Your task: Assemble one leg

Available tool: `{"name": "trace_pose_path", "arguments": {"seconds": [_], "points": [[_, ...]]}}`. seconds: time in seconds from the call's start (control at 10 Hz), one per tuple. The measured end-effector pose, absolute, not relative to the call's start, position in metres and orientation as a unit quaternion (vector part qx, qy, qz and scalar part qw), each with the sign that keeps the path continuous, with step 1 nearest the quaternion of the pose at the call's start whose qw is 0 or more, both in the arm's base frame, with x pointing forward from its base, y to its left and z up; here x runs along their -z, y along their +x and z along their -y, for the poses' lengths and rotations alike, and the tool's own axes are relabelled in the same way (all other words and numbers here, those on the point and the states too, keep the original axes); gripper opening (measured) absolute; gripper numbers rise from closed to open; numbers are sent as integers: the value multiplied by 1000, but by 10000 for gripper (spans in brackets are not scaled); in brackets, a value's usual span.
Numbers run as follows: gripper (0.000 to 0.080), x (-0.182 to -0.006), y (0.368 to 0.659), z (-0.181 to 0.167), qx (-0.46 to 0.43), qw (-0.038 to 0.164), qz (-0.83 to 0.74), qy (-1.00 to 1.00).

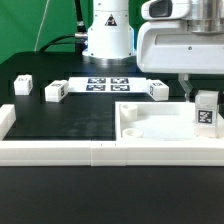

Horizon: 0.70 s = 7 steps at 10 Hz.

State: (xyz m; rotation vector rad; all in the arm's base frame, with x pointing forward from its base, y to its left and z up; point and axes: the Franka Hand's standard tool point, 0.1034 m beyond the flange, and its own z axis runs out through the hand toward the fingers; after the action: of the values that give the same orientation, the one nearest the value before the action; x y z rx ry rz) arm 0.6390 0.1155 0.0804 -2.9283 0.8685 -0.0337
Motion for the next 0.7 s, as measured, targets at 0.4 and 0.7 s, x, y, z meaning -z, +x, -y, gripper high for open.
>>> {"name": "trace_pose_path", "arguments": {"seconds": [0.4, 0.7], "points": [[291, -80, 638, -115, -1, 46, -495, -868], [291, -80, 638, -116, -5, 50, -650, -758]]}}
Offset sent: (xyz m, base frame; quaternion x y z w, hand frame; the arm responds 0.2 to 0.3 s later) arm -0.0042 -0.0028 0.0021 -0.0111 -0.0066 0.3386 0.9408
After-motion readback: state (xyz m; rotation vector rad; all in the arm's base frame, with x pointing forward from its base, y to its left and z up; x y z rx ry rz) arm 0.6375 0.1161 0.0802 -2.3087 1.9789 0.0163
